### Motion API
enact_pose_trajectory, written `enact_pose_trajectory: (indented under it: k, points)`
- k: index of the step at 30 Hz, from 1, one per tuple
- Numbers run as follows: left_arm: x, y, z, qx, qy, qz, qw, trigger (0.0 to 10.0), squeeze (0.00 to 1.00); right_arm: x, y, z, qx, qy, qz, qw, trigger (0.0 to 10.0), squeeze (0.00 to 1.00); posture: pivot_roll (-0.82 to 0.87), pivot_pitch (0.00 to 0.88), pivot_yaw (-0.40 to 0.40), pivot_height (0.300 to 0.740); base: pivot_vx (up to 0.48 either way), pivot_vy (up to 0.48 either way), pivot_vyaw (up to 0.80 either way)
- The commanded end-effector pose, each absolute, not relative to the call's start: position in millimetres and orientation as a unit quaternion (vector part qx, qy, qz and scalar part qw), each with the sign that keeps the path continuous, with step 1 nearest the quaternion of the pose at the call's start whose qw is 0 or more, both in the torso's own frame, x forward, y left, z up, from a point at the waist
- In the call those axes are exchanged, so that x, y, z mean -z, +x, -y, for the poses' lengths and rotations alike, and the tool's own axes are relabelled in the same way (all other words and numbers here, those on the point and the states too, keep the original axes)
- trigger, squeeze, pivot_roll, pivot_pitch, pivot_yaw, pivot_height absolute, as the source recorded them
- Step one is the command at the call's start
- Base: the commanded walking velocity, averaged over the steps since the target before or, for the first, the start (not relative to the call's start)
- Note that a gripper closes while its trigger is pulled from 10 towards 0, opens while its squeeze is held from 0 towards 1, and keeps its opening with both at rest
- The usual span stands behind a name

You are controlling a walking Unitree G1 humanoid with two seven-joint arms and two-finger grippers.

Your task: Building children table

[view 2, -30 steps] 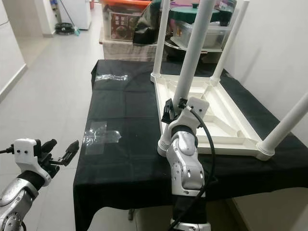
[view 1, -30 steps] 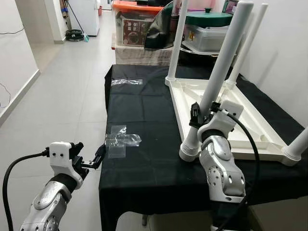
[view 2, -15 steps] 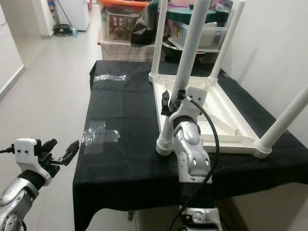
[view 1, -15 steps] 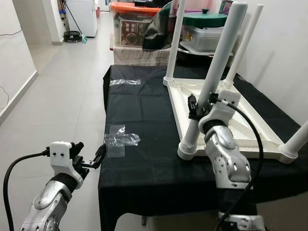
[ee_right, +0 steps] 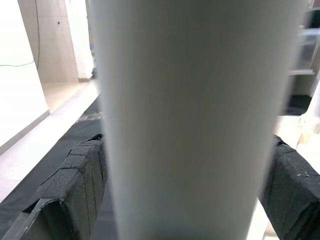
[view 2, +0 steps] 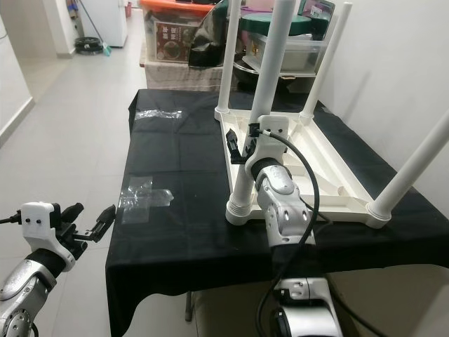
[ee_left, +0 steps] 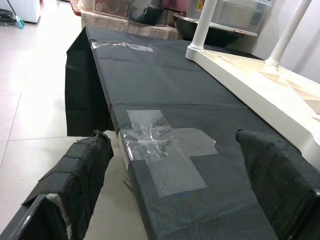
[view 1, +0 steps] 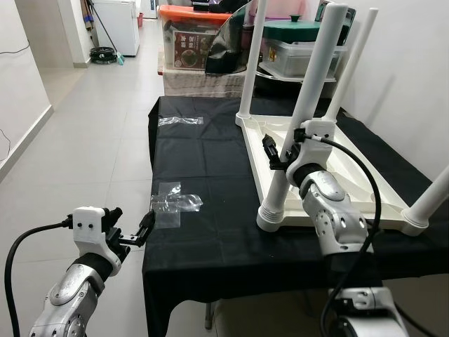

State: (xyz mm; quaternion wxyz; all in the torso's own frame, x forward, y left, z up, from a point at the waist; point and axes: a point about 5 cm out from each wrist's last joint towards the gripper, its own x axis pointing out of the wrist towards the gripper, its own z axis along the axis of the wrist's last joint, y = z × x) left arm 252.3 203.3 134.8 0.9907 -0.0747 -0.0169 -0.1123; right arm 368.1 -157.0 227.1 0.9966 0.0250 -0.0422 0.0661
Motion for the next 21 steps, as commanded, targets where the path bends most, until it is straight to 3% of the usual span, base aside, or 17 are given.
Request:
enact_pose_trajectory:
  k: [1, 21]
  points:
    - [-132.0, 251.9, -203.0, 0.115, -0.074, 0.011, 0.99, 10.0, 0.0, -229.9, 371.2, 159.7, -0.069, 0.025, 0.048, 0.996, 10.0, 0.0, 0.06, 0.0, -0.074, 0.74, 0.0, 0.0, 0.0]
    - [-131.9, 253.7, -202.0, 0.121, -0.071, 0.01, 0.99, 10.0, 0.0, -226.9, 381.3, 169.5, -0.146, 0.024, 0.038, 0.988, 10.0, 0.0, 0.05, 0.0, -0.071, 0.74, 0.0, 0.0, 0.0]
